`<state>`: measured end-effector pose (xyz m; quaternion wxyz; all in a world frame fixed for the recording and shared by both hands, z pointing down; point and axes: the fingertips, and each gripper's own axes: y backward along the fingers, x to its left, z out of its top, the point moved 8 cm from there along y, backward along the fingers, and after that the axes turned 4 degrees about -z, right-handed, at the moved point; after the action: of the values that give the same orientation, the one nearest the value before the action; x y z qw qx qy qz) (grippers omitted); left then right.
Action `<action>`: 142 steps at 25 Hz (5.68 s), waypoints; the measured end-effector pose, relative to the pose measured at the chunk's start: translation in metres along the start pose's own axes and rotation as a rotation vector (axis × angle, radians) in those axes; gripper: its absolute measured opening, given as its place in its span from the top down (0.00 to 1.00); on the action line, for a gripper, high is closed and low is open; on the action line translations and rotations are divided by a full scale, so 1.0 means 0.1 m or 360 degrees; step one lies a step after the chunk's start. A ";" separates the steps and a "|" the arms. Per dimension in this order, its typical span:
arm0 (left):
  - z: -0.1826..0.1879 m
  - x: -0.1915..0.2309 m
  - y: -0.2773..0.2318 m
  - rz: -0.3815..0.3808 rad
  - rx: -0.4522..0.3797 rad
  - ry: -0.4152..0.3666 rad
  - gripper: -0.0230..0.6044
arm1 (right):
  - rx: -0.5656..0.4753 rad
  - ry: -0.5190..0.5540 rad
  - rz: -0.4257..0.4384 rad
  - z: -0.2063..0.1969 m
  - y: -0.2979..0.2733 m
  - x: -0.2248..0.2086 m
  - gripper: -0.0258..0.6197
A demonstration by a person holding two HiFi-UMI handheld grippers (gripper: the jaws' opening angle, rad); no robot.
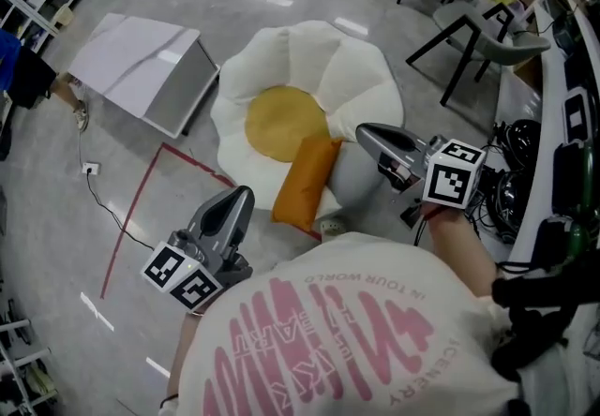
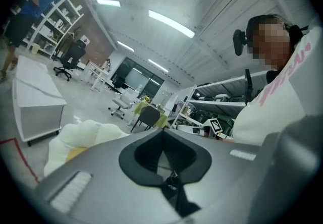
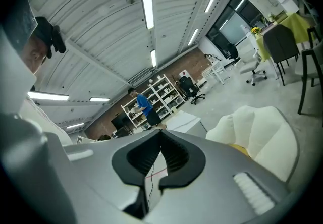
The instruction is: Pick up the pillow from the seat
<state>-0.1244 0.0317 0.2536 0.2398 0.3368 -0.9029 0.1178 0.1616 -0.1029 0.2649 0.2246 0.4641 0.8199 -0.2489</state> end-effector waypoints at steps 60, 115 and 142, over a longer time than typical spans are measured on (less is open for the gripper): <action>-3.96 3.39 -1.31 0.0285 0.0912 0.1122 0.12 | 0.0581 -0.1565 -0.0285 -4.01 -1.49 -2.84 0.43; -0.65 1.76 -1.17 0.0135 0.0457 0.0659 0.14 | 0.0345 -0.0944 0.0050 -0.85 -1.42 -0.72 0.54; 1.70 -0.30 -0.85 -0.0221 -0.0086 -0.0432 0.12 | -0.0248 0.0201 0.0500 1.21 -0.37 1.12 0.52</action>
<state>-0.1081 -0.0791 0.0973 0.1322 0.4046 -0.9044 0.0301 0.0933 -0.1208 0.1115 0.2440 0.5823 0.7667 -0.1167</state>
